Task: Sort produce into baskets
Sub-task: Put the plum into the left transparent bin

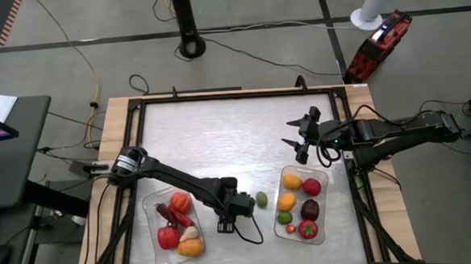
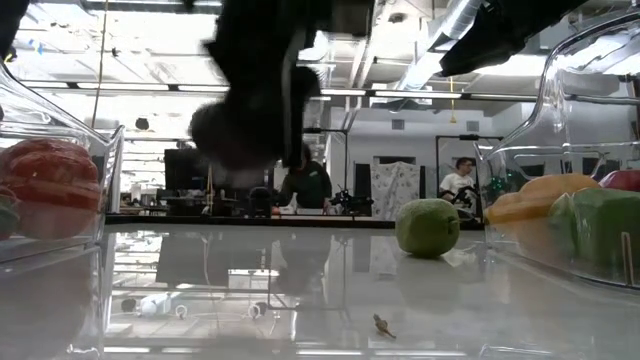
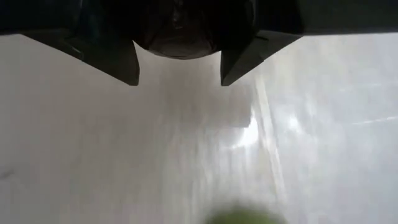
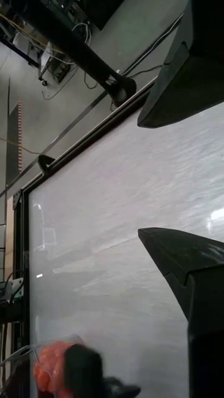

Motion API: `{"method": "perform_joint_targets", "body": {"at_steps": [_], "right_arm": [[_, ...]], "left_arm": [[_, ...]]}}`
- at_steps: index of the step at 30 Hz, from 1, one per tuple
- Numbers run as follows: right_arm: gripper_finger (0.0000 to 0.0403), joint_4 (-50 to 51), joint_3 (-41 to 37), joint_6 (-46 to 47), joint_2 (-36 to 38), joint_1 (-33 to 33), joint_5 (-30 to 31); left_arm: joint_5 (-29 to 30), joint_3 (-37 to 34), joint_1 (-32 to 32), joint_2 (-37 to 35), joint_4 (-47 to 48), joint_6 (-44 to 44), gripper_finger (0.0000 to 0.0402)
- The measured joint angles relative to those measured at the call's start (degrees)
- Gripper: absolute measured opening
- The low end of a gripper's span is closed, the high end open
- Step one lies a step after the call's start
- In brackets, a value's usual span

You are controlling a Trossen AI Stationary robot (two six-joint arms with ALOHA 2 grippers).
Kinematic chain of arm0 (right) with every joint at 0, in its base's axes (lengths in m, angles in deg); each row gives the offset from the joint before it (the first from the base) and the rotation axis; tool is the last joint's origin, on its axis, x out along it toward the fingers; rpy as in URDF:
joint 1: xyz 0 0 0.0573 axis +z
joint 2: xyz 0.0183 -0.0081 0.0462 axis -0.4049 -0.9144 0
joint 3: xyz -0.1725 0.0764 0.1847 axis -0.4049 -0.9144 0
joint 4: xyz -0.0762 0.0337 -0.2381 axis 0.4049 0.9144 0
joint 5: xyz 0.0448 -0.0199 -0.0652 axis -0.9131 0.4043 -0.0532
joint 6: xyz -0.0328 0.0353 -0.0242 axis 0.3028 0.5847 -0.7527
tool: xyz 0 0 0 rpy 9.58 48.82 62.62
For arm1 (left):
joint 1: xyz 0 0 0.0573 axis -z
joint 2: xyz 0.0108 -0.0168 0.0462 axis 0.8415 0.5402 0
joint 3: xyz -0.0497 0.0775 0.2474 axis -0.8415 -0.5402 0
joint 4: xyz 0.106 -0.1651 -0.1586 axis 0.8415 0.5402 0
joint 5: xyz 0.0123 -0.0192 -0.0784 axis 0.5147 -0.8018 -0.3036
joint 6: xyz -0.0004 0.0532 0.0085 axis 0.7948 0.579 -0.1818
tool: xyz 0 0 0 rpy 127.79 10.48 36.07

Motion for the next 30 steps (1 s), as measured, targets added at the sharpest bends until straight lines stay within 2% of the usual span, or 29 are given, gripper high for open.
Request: {"method": "perform_joint_targets", "body": {"at_steps": [5, 9, 14, 18, 22, 27, 30], "right_arm": [[0.0301, 0.2, 0.0, 0.2, 0.0, 0.0, 0.0], [0.0301, 1.0, 0.0, 0.2, 0.0, 0.2, 0.0], [0.0301, 1.6, 0.0, 0.2, 0.0, 0.2, -0.1], [0.0301, 1.4, 0.0, 0.4, 0.0, 0.2, 0.0], [0.0301, 1.1, 0.0, 1.2, 0.0, 0.2, -0.1], [0.0301, 0.2, 0.0, 1.3, 0.0, 0.2, -0.1], [0.0301, -0.1, 0.0, 1.3, 0.0, 0.2, -0.1]], "left_arm": [[2.0, 8.6, 0.0, -2.6, 8.5, 0.5, 0.0197], [3.9, 9.5, 1.2, -6.4, 15.6, -3.7, 0.0197], [6.2, 5.7, 5.1, -12.1, 16.3, -10.5, 0.0197], [10.4, 0.6, 9.4, -17.3, 16.8, -17.9, 0.0197], [13.1, -5.8, 13.2, -22.2, 16.9, -29.4, 0.0203], [11.7, -11.6, 16.6, -26.1, 17.3, -40.6, 0.0254], [11.9, -12.4, 17.2, -26.7, 17.3, -42.0, 0.0291]]}}
